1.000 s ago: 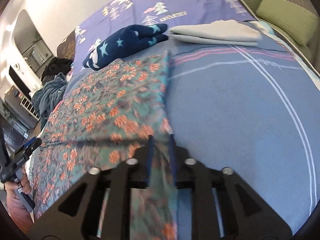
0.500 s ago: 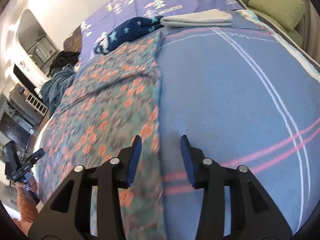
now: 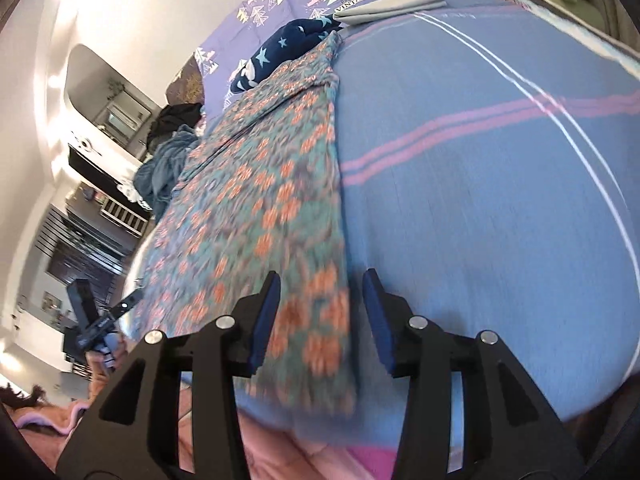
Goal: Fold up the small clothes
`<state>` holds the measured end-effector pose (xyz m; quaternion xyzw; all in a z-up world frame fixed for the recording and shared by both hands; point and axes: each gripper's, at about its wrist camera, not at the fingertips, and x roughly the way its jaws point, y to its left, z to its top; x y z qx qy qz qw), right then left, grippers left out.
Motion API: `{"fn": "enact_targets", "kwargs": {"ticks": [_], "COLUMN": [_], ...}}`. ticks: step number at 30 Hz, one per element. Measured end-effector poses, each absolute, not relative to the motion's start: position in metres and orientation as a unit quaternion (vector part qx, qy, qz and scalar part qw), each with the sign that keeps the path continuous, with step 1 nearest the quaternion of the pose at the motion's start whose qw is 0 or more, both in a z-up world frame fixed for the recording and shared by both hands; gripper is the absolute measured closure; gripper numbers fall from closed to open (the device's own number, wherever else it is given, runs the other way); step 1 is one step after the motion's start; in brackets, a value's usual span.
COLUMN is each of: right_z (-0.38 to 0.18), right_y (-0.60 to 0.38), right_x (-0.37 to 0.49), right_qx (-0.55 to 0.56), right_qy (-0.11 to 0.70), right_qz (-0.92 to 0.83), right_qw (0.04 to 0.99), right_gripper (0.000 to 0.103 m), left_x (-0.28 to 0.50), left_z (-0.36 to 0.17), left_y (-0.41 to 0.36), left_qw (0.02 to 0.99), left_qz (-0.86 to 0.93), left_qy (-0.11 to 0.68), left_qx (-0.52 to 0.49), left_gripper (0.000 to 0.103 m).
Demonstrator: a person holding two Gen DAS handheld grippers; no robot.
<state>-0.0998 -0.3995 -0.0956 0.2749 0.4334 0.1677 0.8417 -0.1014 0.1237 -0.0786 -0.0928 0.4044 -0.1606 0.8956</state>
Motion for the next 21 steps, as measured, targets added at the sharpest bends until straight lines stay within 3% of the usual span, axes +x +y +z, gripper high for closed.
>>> {"fn": "enact_targets", "kwargs": {"ticks": [5,9,12,14,15,16,17,18,19,21], "right_z": [-0.101,-0.111,-0.115,-0.11,-0.106,-0.104,-0.103,-0.104,-0.107,-0.11], "right_y": [-0.403,-0.406,-0.409,-0.405,-0.401,-0.397,-0.392,-0.388,-0.388,-0.396], "right_x": [-0.119,-0.121,-0.109,-0.098,-0.093,-0.09,-0.087,-0.085,-0.083,-0.086], "right_qx": [0.302,0.349,0.375,0.373,0.363,0.351,0.34,0.335,0.342,0.379], "right_qy": [0.43,0.405,0.396,0.399,0.403,0.405,0.407,0.412,0.417,0.401], "right_qz": [0.188,0.25,0.275,0.279,0.277,0.278,0.278,0.276,0.265,0.26], "right_qw": [0.829,0.807,0.791,0.79,0.793,0.797,0.801,0.802,0.799,0.792], "right_gripper": [0.059,0.038,0.035,0.036,0.038,0.046,0.067,0.08,0.098,0.1], "left_x": [-0.13,-0.148,-0.151,-0.146,-0.144,-0.139,-0.136,-0.133,-0.131,-0.132], "left_z": [-0.082,-0.089,-0.098,-0.101,-0.102,-0.105,-0.106,-0.109,-0.112,-0.113], "left_y": [0.127,0.145,0.158,0.161,0.16,0.159,0.158,0.158,0.158,0.161], "left_qw": [0.89,0.873,0.859,0.854,0.853,0.85,0.848,0.844,0.84,0.835], "left_qz": [-0.188,-0.218,-0.234,-0.238,-0.238,-0.237,-0.237,-0.239,-0.239,-0.234], "left_qy": [0.399,0.391,0.38,0.375,0.375,0.381,0.385,0.39,0.394,0.391], "left_qx": [-0.116,-0.193,-0.25,-0.27,-0.273,-0.275,-0.277,-0.281,-0.286,-0.309], "left_gripper": [0.026,0.026,0.028,0.035,0.049,0.065,0.073,0.094,0.097,0.098]}}
